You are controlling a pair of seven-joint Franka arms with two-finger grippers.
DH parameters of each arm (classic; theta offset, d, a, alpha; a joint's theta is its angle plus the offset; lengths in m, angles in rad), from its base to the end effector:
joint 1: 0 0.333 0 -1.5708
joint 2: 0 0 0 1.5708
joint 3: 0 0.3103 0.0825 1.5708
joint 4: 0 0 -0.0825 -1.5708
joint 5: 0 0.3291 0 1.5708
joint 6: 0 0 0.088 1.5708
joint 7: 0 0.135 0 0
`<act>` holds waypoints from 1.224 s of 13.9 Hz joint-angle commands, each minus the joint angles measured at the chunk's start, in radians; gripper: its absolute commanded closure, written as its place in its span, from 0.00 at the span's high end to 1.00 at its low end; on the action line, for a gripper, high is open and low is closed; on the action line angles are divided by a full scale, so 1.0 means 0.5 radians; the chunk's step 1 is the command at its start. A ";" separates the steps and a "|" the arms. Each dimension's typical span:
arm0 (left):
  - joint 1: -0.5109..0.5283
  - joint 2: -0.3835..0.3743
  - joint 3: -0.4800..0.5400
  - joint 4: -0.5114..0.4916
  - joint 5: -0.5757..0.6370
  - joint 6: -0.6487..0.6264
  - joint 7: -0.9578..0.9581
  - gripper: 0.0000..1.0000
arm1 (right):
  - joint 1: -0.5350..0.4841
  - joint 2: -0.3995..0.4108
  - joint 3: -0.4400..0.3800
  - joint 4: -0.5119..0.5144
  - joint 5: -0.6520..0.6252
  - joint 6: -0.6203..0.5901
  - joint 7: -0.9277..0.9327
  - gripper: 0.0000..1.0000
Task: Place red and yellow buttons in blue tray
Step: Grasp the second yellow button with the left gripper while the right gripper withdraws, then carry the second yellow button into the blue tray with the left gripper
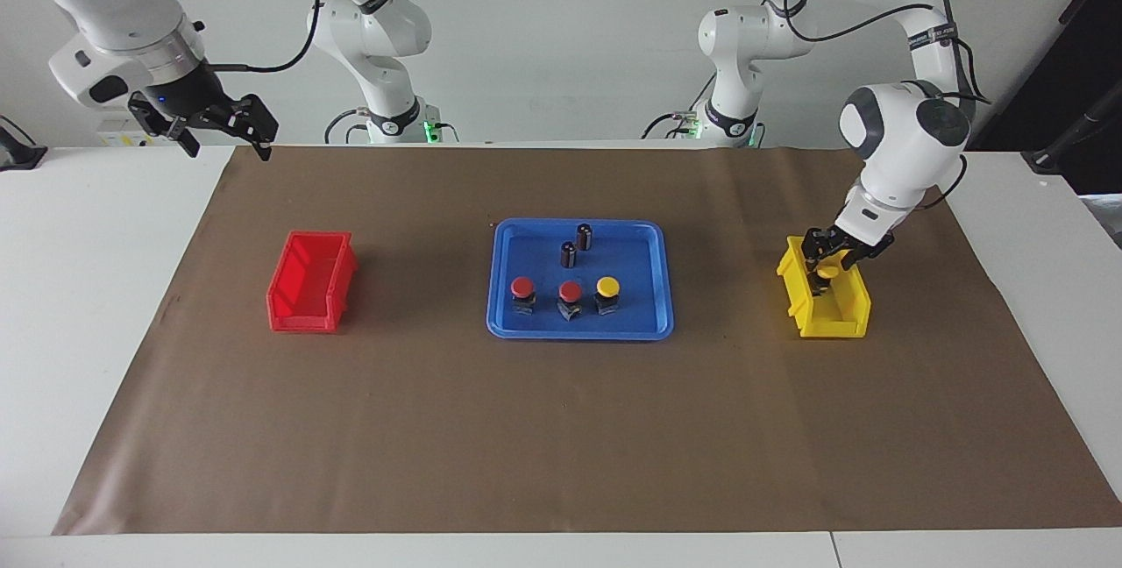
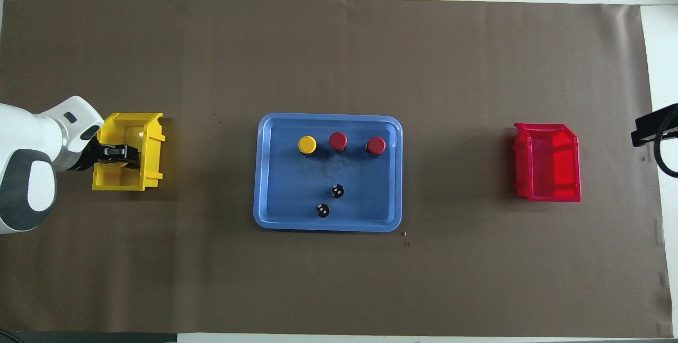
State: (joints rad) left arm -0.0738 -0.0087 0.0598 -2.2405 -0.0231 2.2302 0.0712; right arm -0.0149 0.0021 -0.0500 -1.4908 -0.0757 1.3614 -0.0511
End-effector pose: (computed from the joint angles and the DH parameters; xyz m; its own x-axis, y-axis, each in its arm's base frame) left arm 0.4780 -0.0079 0.3720 0.9975 -0.0710 -0.0004 -0.0710 -0.9973 0.0188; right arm 0.4726 -0.0421 0.6060 0.9905 -0.0291 -0.1342 -0.0200 -0.9974 0.0687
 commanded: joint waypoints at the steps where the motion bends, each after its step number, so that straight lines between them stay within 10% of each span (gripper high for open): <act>1: -0.003 0.017 0.006 -0.050 -0.012 0.114 -0.023 0.65 | 0.097 -0.041 -0.114 -0.049 0.029 -0.063 -0.051 1.00; 4: 0.003 0.023 0.006 -0.053 -0.012 0.129 -0.032 0.55 | 0.079 -0.007 -0.115 -0.043 0.026 -0.051 -0.066 1.00; 8: 0.025 0.042 0.012 0.041 -0.012 0.050 -0.032 0.03 | 0.088 -0.004 -0.118 -0.049 0.016 -0.047 -0.109 1.00; 13: -0.033 0.100 -0.012 0.982 -0.018 -0.974 -0.227 0.02 | 0.094 -0.007 -0.118 -0.049 0.010 -0.044 -0.109 1.00; 17: -0.581 0.094 -0.024 0.690 -0.018 -0.421 -1.040 0.02 | 0.085 -0.004 -0.115 -0.053 0.013 -0.002 -0.113 1.00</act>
State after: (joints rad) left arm -0.2359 0.0116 0.0430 -1.8058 -0.0255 1.8805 -0.2957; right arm 0.0326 0.0096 -0.1056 -1.5006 -0.0758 1.3381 -0.0822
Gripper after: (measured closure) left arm 0.590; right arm 0.000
